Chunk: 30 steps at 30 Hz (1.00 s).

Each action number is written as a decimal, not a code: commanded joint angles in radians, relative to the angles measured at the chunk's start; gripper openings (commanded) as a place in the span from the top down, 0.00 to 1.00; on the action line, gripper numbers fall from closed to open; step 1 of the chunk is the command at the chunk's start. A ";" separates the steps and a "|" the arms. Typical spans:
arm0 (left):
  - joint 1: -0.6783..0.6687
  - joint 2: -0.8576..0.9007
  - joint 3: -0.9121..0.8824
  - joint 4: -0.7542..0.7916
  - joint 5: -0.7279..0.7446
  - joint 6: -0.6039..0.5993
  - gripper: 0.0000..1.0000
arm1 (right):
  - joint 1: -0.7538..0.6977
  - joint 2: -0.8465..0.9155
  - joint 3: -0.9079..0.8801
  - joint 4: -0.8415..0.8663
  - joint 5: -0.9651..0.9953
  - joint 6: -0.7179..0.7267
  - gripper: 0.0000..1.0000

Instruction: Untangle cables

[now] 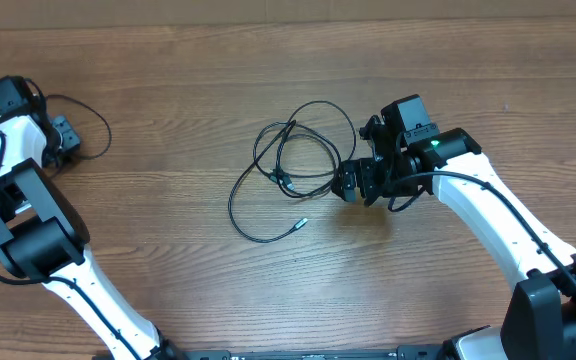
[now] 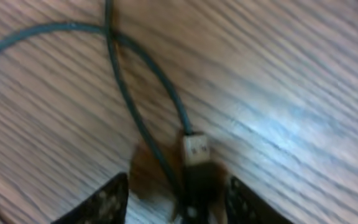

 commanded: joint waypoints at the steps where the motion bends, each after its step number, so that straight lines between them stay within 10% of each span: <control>1: 0.015 0.014 -0.008 -0.006 -0.008 0.019 0.37 | -0.003 -0.019 0.020 0.004 0.002 -0.005 0.00; 13: 0.018 -0.184 -0.006 -0.005 0.003 -0.020 0.22 | -0.003 -0.019 0.020 0.004 0.002 -0.005 0.00; 30: -0.015 -0.328 -0.006 -0.350 0.666 -0.027 0.34 | -0.003 -0.019 0.020 0.004 0.002 -0.005 0.00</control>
